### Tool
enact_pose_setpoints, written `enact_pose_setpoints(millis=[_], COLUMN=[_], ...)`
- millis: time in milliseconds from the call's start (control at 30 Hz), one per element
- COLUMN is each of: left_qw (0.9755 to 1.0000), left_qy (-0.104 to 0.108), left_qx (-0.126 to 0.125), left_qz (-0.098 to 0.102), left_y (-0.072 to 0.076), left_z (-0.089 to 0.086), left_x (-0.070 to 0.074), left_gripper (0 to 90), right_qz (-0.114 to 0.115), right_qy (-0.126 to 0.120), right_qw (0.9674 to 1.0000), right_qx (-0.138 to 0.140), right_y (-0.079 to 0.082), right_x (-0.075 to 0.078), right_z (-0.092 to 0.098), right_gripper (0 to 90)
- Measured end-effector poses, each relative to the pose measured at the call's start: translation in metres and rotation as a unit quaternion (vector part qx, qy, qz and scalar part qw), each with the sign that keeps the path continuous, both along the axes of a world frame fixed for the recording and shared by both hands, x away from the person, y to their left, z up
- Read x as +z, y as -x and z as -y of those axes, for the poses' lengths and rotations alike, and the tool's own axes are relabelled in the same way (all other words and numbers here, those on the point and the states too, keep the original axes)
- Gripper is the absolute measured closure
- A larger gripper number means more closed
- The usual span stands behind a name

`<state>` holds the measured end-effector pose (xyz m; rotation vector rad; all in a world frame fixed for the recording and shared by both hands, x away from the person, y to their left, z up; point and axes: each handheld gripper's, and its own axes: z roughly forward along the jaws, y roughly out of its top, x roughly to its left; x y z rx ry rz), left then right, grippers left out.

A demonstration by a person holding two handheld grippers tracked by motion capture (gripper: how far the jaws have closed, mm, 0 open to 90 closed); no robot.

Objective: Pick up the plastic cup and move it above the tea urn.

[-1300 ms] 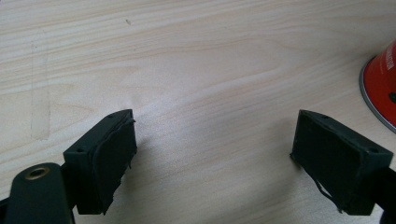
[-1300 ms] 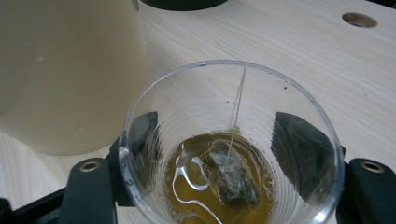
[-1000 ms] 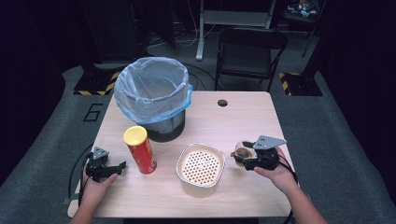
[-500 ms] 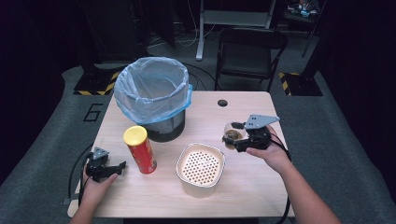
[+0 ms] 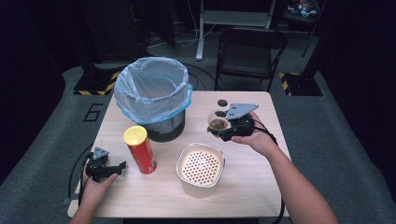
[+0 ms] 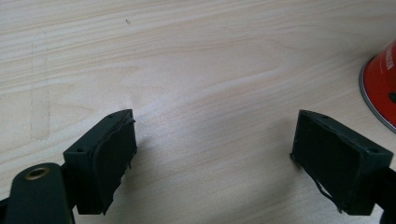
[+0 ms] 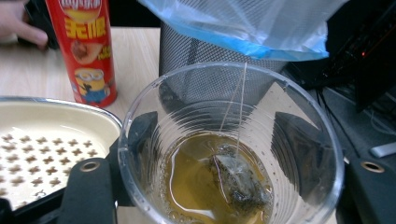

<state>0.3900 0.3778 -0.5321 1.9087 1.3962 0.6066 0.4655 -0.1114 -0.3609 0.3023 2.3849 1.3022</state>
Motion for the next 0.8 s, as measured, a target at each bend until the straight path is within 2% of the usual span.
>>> enact_pose_setpoints(millis=[33,133,300,333,433,533,633,800], left_qw=[1.0,1.0,1.0,1.0,1.0,1.0,1.0,1.0], left_qy=[0.0,0.0,-0.004,-0.004,-0.002,-0.002,-0.002,-0.001], left_qx=[0.0,-0.001,-0.004,-0.004,-0.004,-0.004,-0.004,-0.004], left_qz=[0.0,0.0,0.001,0.001,0.0,-0.003,-0.001,0.0], left_y=[0.0,0.0,0.0,0.0,0.0,0.0,0.0,0.0], left_z=[0.0,0.0,0.0,0.0,0.0,0.0,0.0,0.0], left_x=[0.0,0.0,0.0,0.0,0.0,0.001,0.0,0.0], left_gripper=[13.4,13.4,13.4,13.4,13.4,13.4,13.4,13.4], right_qz=[0.013,0.019,0.042,0.054,0.075,0.101,0.11,0.11], right_qy=[0.013,0.021,0.029,0.035,0.047,0.064,0.063,0.054], right_qw=[0.9998,0.9995,0.9979,0.9969,0.9945,0.9904,0.9894,0.9903], right_qx=[0.006,0.013,0.04,0.046,0.056,0.068,0.07,0.065], right_y=[-0.001,-0.003,-0.001,0.001,0.006,0.011,0.012,0.011], right_x=[-0.002,-0.005,-0.01,-0.012,-0.014,-0.017,-0.019,-0.026], right_z=[-0.007,-0.012,-0.021,-0.023,-0.028,-0.034,-0.035,-0.033], right_gripper=[32.0,32.0,32.1,32.1,32.3,32.4,32.5,32.4])
